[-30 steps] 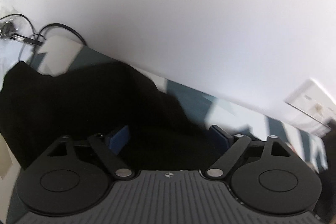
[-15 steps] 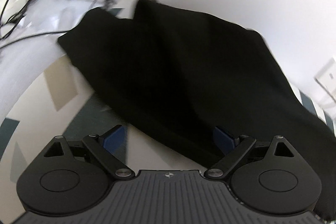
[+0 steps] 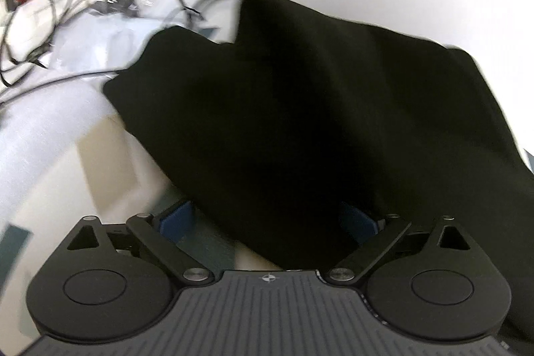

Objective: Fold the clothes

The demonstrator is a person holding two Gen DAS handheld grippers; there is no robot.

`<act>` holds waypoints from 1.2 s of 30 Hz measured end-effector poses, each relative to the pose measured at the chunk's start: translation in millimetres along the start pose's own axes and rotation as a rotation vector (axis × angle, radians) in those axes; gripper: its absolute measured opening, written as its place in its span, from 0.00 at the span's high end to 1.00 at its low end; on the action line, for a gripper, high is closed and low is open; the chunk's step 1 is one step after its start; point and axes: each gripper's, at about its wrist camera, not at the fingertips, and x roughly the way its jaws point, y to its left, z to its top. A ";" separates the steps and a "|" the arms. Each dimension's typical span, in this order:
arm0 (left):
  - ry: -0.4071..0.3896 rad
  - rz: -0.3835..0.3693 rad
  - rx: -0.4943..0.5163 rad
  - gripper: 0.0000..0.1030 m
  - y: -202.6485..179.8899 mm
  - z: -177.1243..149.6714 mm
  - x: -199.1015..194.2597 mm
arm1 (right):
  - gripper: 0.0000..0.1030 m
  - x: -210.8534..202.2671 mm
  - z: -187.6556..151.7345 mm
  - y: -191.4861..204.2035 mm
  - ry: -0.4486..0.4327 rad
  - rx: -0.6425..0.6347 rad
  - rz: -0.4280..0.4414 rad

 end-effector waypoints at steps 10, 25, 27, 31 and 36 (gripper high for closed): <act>0.068 -0.033 0.225 0.03 -57.1 -54.4 -39.4 | 0.86 -50.3 20.5 -39.0 -0.136 0.014 -0.056; 0.164 -0.061 0.325 0.00 -68.3 -142.2 -104.2 | 0.17 -99.2 43.2 -25.9 -0.144 -0.357 -0.202; 0.173 -0.055 0.316 0.00 -64.0 -147.2 -109.6 | 0.11 -105.6 30.4 -15.2 -0.155 -0.449 -0.213; 0.162 -0.044 0.301 0.00 -59.3 -155.7 -117.9 | 0.05 -111.1 2.5 -1.1 -0.157 -0.573 -0.260; 0.142 -0.065 0.322 0.00 -62.5 -163.5 -122.2 | 0.01 -111.5 -23.0 19.1 -0.228 -0.764 -0.306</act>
